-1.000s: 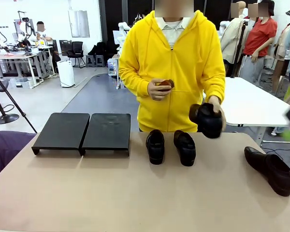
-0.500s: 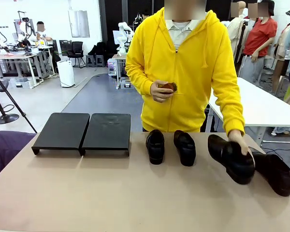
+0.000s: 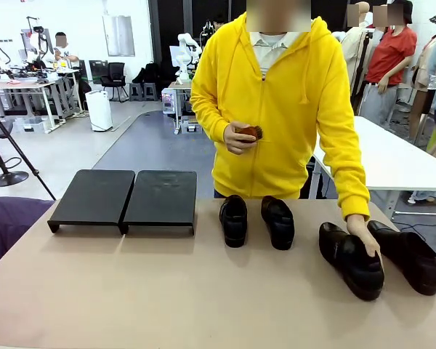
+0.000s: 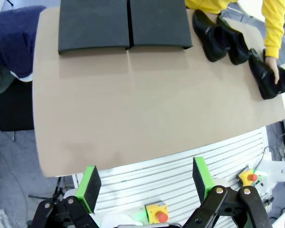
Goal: Organize the shoes by placing them on the stand.
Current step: Pick up one Shoe and place it in the middle of the table.
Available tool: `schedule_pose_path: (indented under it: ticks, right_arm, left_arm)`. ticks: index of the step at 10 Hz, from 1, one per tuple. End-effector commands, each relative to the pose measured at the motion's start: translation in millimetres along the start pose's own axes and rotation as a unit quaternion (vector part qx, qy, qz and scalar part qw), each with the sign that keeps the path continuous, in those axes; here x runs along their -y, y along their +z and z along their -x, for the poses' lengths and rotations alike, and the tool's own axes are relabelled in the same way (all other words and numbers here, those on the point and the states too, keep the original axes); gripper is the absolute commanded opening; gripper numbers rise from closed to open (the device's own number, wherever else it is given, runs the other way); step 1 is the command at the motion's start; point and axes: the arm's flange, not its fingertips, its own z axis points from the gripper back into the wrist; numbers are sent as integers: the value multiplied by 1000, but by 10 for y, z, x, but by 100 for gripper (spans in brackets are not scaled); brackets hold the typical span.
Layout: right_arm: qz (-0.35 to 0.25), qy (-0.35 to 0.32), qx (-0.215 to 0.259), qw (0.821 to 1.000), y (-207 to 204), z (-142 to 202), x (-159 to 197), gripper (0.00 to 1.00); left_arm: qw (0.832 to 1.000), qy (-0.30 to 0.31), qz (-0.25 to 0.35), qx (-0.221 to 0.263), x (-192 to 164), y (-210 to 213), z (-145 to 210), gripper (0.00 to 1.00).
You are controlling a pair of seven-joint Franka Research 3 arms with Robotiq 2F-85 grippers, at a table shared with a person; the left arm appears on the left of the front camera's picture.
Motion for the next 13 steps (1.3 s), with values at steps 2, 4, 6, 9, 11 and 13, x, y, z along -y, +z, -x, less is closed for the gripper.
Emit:
schedule_pose_path:
  ticks: [2,4,6,9,11,13]
  right_arm:
    - [-1,36,-6,999,-221,-74,-260,100]
    - [7,79,-21,997,-570,-208,-936,100]
    - [2,135,-23,991,-951,-326,-1754,100]
    - [27,166,-75,983,-1737,-282,-3171,100]
    - [60,156,-75,983,-2228,-209,-3824,100]
    - [72,154,-102,980,-2547,-193,-4029,100]
  left_arm:
    - [1000,-2,5,6,-6,-6,-14,100]
    - [1000,-2,5,6,-6,-6,-14,100]
    - [1000,-2,5,6,-6,-6,-14,100]
    - [1000,-2,5,6,-6,-6,-14,100]
    - [1000,-2,5,6,-6,-6,-14,100]
    - [1000,-2,5,6,-6,-6,-14,100]
